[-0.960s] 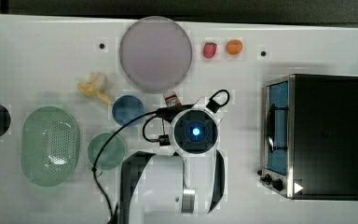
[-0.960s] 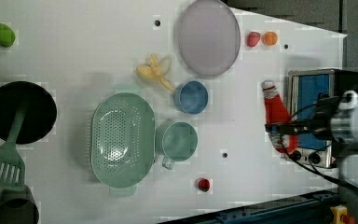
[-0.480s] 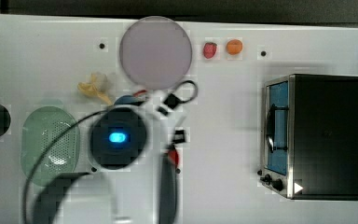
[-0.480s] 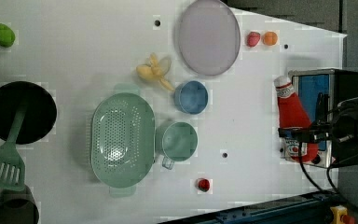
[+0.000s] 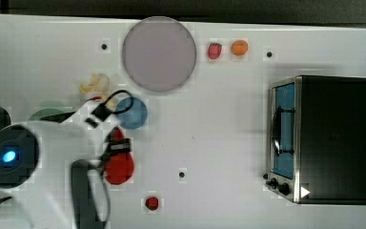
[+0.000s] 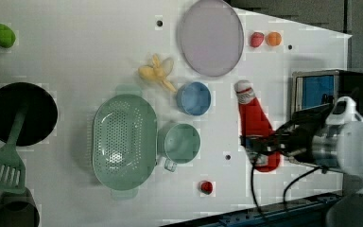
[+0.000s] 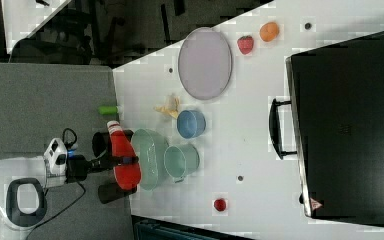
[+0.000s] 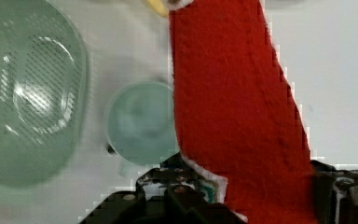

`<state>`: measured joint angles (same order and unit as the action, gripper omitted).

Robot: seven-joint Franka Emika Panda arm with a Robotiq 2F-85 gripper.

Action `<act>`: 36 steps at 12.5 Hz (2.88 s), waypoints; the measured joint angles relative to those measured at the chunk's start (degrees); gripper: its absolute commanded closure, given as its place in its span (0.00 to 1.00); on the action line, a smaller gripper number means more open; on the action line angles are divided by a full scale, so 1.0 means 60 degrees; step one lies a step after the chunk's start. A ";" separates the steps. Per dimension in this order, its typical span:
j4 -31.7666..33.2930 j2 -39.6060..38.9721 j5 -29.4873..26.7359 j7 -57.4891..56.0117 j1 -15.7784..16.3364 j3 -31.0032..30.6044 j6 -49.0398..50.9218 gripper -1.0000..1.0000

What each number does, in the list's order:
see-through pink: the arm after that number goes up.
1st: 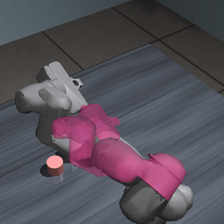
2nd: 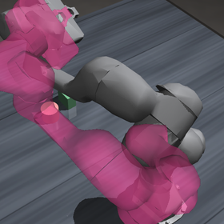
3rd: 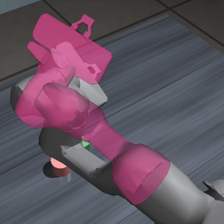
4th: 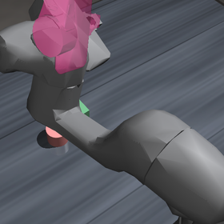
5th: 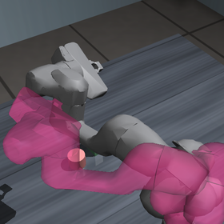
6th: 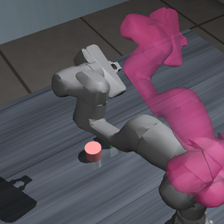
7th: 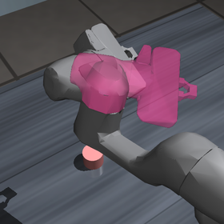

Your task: Pick Ketchup from the table and place it in strainer.

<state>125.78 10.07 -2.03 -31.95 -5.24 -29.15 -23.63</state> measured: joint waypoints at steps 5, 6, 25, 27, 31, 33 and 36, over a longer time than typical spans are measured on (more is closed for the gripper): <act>-0.0056 -0.1518 0.0036 0.2588 0.0064 -0.1781 -0.2184 0.37; -0.0056 -0.1955 0.0018 0.3115 0.0143 -0.2014 -0.2558 0.37; -0.0093 -0.4803 0.1156 0.6854 0.0833 -0.2187 -0.5211 0.00; -0.0466 -0.3459 0.0821 0.6909 0.0430 -0.2299 -0.3924 0.00; -0.2341 -0.1944 -0.0420 0.6927 -0.0553 -0.2215 -0.0639 0.00; -0.3339 -0.1748 -0.0677 0.6932 -0.0881 -0.1711 0.0676 0.00; -0.4747 -0.1676 -0.0769 0.6932 -0.1285 -0.0261 0.2603 0.00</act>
